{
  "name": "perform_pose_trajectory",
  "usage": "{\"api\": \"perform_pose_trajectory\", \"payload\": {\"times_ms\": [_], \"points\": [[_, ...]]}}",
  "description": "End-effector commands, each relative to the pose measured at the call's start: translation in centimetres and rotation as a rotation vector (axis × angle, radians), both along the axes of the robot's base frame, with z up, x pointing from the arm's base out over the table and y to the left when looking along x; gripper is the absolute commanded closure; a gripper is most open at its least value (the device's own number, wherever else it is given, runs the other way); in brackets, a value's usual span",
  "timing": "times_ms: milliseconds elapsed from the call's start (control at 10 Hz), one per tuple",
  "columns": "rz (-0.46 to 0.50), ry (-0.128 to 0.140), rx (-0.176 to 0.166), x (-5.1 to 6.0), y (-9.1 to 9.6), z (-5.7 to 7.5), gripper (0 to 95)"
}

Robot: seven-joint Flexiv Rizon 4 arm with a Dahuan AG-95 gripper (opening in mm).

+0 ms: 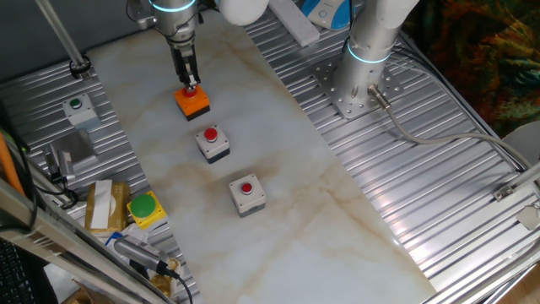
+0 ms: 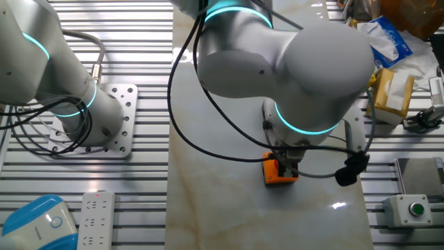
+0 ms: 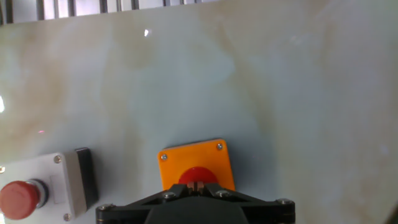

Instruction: Press three buttons from left to right in sequence

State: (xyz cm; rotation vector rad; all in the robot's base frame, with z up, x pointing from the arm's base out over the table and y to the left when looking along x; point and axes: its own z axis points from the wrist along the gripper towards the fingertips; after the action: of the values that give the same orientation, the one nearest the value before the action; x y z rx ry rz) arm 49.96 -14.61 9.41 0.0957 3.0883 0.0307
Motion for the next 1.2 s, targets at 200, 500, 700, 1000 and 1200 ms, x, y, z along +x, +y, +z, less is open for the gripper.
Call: {"api": "perform_pose_trajectory", "payload": {"times_ms": [200,500,700,1000,1200], "points": [[-0.001,-0.019,0.002,0.1,0.1,-1.7,95.0],[0.054,0.004,-0.017,-0.4,-1.0,1.6,95.0],[0.04,0.049,-0.022,0.0,-0.9,8.0,95.0],[0.033,0.039,-0.018,0.2,-0.7,9.6,95.0],[0.025,0.037,-0.017,0.2,-0.4,10.1,95.0]]}}
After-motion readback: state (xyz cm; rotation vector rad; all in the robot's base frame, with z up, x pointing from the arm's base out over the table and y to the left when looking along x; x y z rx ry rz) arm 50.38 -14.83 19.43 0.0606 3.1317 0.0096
